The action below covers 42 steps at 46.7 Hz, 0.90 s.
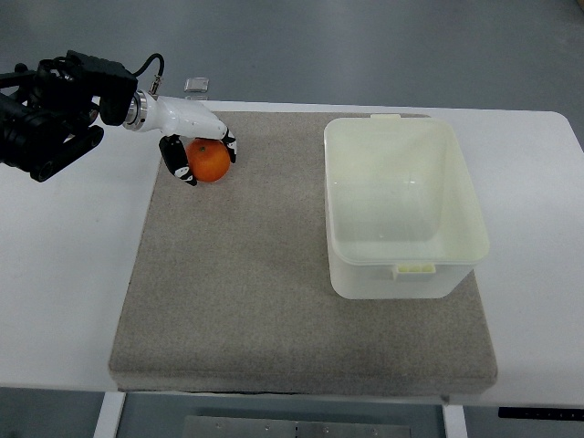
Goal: Put orange in box with left hand
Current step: 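Lift the orange with the left hand and carry it over the box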
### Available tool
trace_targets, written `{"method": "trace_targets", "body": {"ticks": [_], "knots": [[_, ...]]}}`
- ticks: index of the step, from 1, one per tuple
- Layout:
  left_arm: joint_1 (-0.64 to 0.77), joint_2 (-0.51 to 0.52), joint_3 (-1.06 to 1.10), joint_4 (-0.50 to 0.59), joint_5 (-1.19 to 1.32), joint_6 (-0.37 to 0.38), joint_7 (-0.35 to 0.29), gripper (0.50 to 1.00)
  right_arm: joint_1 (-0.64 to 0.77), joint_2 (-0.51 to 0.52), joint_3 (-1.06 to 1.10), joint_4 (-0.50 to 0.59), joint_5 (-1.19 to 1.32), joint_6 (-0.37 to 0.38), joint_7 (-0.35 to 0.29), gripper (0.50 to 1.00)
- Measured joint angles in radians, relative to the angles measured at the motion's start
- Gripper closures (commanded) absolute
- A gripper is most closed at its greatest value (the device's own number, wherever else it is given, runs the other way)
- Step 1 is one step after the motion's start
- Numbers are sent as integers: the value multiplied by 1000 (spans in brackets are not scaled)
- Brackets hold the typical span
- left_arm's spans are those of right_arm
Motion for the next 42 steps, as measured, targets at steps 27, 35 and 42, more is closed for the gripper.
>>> {"method": "trace_targets", "body": {"ticks": [27,35,42], "knots": [[-68,-14,-97,-95,-89,8,0,1000,0,0,0,0,0,0,0,574],[-91,-5,-135,-177,-81,8,0,1000,0,0,0,0,0,0,0,574],[-106,-5,-169,-261,-77,8,0,1000,0,0,0,0,0,0,0,574]]}}
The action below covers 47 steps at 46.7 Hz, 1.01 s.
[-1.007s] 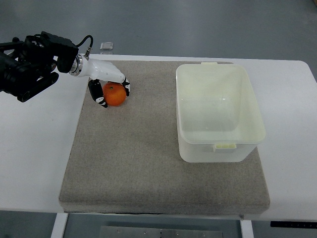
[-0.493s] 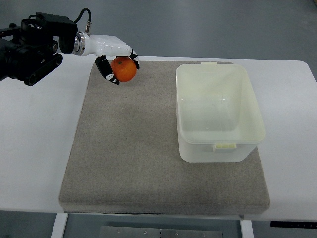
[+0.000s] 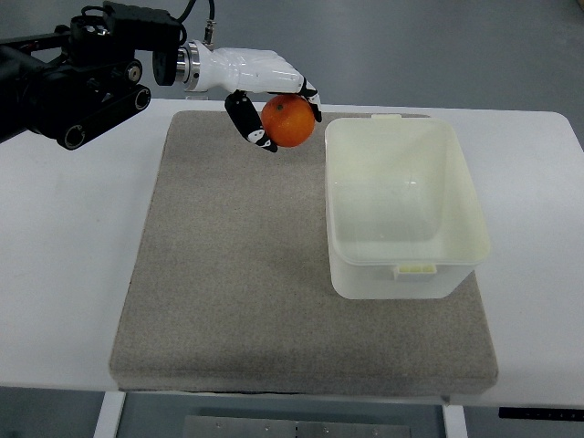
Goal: Put orange in box with left hand
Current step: 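Lift the orange with the left hand and carry it over the box, then lower the orange into the box and open the left hand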
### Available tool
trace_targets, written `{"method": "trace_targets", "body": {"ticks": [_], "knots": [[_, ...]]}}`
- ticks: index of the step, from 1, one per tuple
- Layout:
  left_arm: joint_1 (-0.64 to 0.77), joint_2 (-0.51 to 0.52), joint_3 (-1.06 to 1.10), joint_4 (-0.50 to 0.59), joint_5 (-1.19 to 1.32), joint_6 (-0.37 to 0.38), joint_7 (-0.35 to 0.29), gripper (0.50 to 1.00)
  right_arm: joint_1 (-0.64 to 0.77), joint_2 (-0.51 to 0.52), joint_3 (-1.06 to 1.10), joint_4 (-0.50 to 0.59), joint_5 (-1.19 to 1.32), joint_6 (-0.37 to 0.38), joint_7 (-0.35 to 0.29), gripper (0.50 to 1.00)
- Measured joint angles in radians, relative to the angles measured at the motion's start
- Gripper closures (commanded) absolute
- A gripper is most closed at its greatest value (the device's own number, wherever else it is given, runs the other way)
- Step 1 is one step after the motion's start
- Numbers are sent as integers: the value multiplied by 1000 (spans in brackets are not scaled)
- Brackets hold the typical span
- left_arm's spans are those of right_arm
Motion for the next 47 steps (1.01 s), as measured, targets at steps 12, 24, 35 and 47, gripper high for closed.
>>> {"method": "trace_targets", "body": {"ticks": [12,24,35,47], "knots": [[-49,-9,-41,-85,-1,0,0,1000,0,0,0,0,0,0,0,574],[-91,-59,-41,-93,-5,-2,0,1000,0,0,0,0,0,0,0,574],[-101,-146,-38,-109,6,-2,0,1000,0,0,0,0,0,0,0,574],[-108,-219,-30,-109,9,-2,0,1000,0,0,0,0,0,0,0,574]]}}
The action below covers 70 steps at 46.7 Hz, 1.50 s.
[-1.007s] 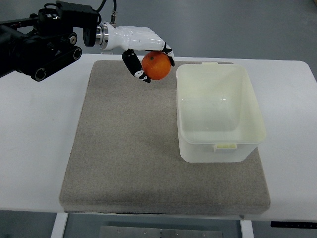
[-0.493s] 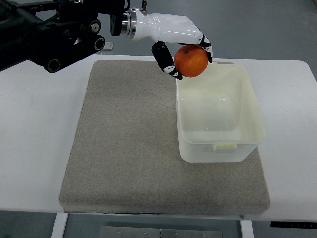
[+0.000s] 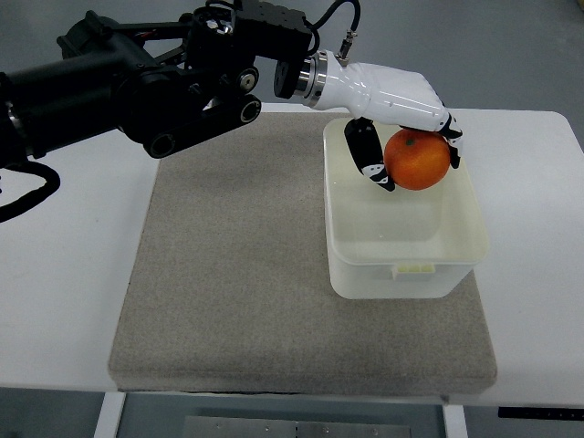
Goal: Put orange in box with left hand
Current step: 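Lower the orange into the box and open the left hand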
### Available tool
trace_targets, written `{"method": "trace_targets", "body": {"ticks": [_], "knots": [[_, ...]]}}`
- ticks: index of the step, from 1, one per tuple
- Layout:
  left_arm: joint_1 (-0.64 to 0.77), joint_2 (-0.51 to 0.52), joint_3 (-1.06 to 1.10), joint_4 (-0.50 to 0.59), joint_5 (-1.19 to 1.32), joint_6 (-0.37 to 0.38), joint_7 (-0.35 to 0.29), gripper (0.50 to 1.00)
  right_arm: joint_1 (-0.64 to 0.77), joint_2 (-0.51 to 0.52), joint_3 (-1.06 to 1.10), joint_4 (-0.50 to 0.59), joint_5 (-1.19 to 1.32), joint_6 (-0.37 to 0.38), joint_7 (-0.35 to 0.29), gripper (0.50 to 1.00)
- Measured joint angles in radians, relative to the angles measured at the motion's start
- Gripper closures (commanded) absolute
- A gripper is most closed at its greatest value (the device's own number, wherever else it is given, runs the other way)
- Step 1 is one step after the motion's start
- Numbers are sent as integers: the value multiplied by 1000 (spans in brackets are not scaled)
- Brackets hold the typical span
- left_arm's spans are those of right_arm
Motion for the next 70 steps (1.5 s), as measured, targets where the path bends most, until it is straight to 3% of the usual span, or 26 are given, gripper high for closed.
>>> {"method": "trace_targets", "body": {"ticks": [57,62,70], "knots": [[94,-69,73,76,2,0,0,999,0,0,0,0,0,0,0,574],[112,-68,72,87,0,1,0,819,0,0,0,0,0,0,0,574],[131,-68,71,88,-2,1,0,782,0,0,0,0,0,0,0,574]]}}
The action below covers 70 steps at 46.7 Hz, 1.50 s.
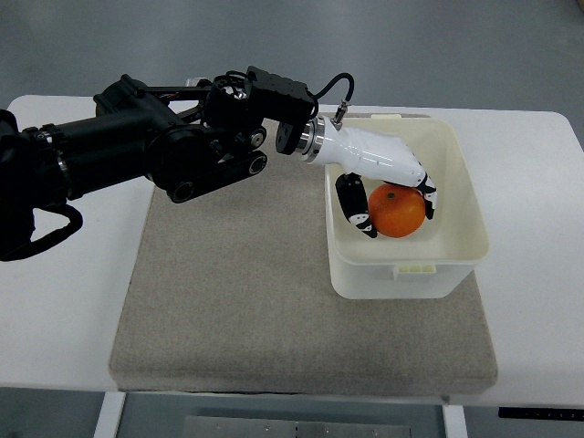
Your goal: Put orange in box with left hand
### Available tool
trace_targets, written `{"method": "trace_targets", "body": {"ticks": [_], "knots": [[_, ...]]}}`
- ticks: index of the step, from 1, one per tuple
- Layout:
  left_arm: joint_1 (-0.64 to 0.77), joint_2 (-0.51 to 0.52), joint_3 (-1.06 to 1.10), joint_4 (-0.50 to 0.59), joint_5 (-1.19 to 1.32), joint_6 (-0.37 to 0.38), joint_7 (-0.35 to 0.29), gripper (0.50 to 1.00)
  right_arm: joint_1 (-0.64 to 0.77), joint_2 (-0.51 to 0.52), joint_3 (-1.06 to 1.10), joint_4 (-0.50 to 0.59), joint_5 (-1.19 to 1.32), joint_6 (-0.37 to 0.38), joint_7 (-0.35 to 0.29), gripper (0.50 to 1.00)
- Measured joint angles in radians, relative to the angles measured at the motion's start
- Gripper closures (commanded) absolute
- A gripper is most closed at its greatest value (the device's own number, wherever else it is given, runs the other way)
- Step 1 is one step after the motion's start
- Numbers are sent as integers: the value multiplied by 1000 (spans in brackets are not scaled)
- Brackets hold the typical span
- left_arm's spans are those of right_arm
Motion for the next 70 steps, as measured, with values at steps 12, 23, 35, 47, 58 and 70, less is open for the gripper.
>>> {"method": "trace_targets", "body": {"ticks": [12,23,35,47,58,70], "knots": [[3,0,0,0,-1,-3,0,647,0,0,0,0,0,0,0,574],[0,-2,-5,9,-13,28,0,581,0,0,0,0,0,0,0,574],[1,-2,-4,8,-12,31,0,576,0,0,0,0,0,0,0,574],[-18,5,-20,7,-15,53,0,576,0,0,0,0,0,0,0,574],[-65,37,-41,16,-14,81,0,576,0,0,0,0,0,0,0,574],[-93,85,-41,112,-15,130,0,576,0,0,0,0,0,0,0,574]]}}
